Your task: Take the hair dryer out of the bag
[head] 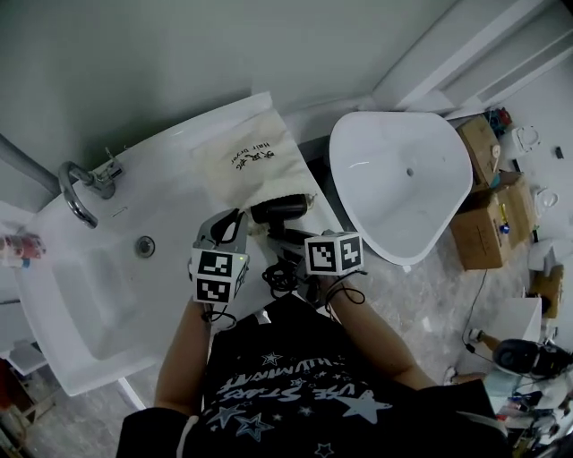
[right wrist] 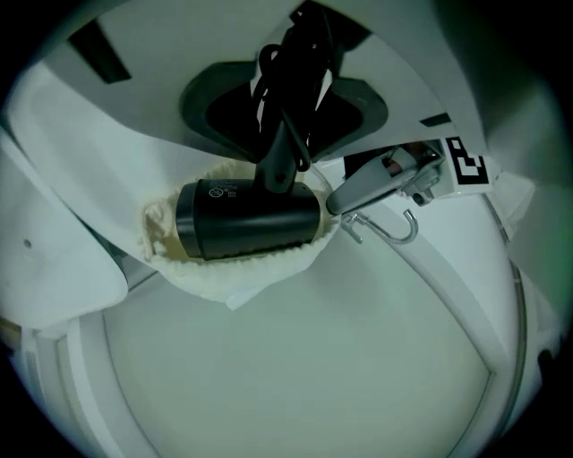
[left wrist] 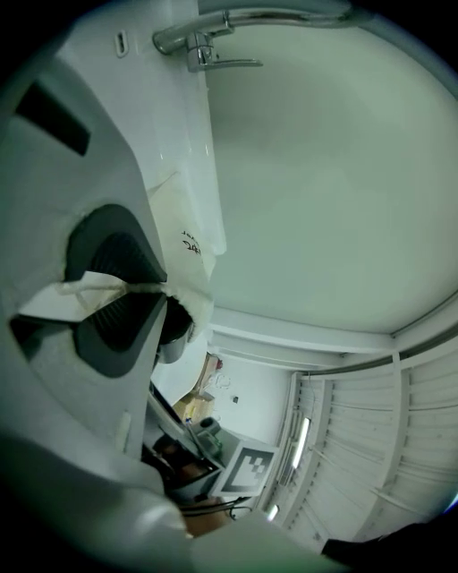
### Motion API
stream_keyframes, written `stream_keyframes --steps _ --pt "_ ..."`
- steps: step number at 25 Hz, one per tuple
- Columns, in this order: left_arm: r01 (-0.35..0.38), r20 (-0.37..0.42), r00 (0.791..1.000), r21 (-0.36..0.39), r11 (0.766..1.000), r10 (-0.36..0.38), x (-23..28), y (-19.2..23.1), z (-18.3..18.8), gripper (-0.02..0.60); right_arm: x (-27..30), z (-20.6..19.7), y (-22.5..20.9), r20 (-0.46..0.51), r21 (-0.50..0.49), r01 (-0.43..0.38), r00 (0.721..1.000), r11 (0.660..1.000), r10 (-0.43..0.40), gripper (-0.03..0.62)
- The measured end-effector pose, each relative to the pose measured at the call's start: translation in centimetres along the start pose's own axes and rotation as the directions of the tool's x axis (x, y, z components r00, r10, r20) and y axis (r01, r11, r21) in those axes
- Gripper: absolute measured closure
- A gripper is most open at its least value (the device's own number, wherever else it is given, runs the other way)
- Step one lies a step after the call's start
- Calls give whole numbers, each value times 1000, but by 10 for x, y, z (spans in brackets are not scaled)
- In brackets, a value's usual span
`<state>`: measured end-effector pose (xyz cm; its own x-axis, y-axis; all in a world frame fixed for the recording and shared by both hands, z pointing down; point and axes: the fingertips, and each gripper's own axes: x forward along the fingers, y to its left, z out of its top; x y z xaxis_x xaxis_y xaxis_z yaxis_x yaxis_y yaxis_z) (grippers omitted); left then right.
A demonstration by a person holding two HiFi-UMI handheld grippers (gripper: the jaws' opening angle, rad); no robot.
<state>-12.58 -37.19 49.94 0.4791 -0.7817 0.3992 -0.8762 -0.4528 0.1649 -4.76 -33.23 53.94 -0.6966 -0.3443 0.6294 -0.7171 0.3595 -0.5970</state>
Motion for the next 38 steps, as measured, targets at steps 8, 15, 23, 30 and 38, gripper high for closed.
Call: stream_keyframes --steps 8,15,23,30,38 --pt "50 -27 998 45 998 -49 0 4 -8 531 -20 -17 14 104 49 -28 994 998 22 418" --pt "6 -51 999 46 999 -4 -7 -3 -18 518 -48 -18 24 155 15 -79 985 997 75 418" --pt "-126 -10 992 115 985 128 -49 -33 -17 359 -99 -28 36 222 -78 -139 963 987 153 418" --pt "-182 67 982 132 975 174 -97 -93 -14 354 -148 -58 46 274 -136 -181 938 974 213 418" --pt "-244 139 964 121 962 227 -155 -169 -29 355 -207 -101 45 303 -200 -192 921 961 247 418"
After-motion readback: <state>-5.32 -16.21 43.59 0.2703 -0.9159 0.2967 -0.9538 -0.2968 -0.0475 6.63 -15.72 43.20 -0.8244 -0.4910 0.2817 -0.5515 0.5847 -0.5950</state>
